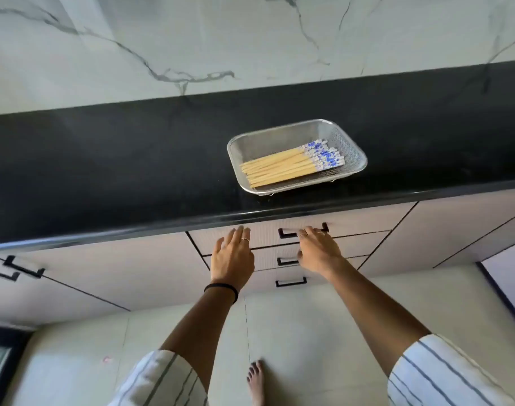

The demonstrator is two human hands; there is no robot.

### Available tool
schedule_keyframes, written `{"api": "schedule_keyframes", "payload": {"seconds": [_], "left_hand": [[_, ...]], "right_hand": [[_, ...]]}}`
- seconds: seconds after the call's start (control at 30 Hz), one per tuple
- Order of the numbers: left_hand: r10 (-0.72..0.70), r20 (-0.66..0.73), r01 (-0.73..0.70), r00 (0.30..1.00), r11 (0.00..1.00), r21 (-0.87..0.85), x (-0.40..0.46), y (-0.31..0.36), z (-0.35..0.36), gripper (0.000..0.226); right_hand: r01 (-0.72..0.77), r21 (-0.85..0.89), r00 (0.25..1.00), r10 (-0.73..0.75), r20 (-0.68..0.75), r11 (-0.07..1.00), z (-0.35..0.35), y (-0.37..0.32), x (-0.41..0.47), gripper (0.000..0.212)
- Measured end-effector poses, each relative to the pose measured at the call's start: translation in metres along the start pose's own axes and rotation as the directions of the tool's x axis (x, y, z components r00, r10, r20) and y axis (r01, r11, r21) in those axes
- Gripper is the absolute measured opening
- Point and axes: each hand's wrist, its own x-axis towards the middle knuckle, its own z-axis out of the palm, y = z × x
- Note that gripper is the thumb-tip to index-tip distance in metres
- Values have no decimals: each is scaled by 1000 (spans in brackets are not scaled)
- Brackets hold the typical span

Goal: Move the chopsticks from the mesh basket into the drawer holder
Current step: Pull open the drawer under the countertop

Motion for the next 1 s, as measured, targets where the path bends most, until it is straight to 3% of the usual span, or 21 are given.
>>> {"api": "schedule_keyframes", "payload": {"seconds": [0.13, 0.33, 0.63, 1.0], "left_hand": [[27, -57, -26, 998, 999, 19, 14, -14, 11, 53], [112, -86, -113, 990, 994, -11, 20, -27, 19, 54], [205, -56, -207, 977, 978, -26, 22, -40, 12, 49], [304, -198, -312, 932, 950, -14, 5, -44, 10, 46]], "right_hand": [[-26, 9, 988, 24, 153, 1000, 15, -5, 31, 63], [-105, 37, 956, 91, 278, 994, 33, -9, 76, 56], [-134, -4, 948, 129, 292, 991, 35, -13, 81, 58], [-93, 23, 954, 83, 289, 995, 49, -10, 34, 55]]}}
